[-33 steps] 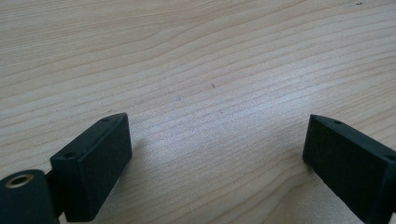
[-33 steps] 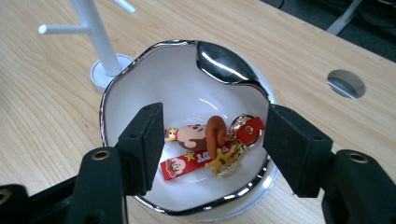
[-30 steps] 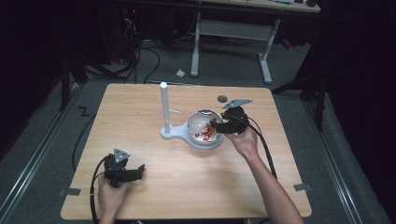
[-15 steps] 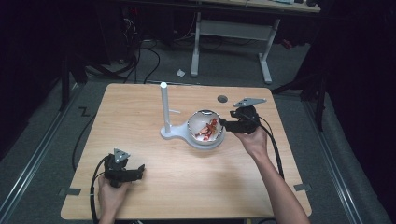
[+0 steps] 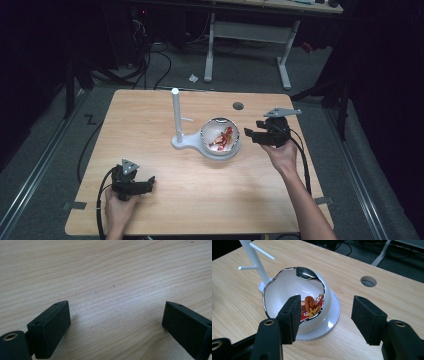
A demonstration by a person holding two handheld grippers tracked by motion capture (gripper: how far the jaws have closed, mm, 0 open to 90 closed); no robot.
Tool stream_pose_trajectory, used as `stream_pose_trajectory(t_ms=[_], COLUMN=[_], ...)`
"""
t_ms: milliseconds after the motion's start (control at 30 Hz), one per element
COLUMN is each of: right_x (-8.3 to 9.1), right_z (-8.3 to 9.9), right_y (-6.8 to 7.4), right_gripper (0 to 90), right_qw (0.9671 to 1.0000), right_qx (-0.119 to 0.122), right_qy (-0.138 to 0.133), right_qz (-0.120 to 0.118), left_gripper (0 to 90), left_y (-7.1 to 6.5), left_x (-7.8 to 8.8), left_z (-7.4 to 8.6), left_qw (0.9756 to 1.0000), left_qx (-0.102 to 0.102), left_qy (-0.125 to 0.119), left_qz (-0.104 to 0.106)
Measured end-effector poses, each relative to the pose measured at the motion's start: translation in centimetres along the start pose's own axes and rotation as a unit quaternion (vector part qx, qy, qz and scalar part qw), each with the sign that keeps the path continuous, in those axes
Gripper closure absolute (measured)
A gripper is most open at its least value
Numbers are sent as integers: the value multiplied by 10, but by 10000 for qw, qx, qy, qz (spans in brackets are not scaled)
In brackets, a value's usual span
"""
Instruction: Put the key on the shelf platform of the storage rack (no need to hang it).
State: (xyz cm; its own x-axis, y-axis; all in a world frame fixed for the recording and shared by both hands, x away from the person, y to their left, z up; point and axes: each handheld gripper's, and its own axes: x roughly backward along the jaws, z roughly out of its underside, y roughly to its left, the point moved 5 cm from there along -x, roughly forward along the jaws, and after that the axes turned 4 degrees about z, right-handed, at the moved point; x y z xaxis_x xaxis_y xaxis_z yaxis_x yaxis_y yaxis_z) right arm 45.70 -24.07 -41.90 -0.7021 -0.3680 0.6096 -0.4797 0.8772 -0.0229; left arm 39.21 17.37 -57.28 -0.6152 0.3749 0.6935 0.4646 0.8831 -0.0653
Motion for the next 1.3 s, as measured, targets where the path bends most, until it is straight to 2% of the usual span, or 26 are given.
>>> stream_pose_trajectory(t_ms=[367, 533, 967, 1233, 1300], right_x=[17, 28, 52, 62, 64], right_z=[4, 15, 18, 34, 40], right_y=[-4, -12, -10, -14, -14], right_gripper=[415, 416, 420, 424, 424], right_qw=[10000, 9995, 9992, 9985, 9987], right_qx=[-4, -282, -201, -390, -346], right_qy=[-40, -116, -315, -371, -318], right_qz=[54, -10, 122, 141, 193], left_gripper=[84, 84, 84, 84, 85], left_y=[0, 0, 0, 0, 0], left_x=[0, 0, 0, 0, 0], left_z=[0, 0, 0, 0, 0], left_qw=[10000, 10000, 10000, 10000, 10000], left_qx=[1, -1, 0, 0, 0], left_qy=[0, 1, 0, 1, 0], left_qz=[-1, -1, 1, 0, -1])
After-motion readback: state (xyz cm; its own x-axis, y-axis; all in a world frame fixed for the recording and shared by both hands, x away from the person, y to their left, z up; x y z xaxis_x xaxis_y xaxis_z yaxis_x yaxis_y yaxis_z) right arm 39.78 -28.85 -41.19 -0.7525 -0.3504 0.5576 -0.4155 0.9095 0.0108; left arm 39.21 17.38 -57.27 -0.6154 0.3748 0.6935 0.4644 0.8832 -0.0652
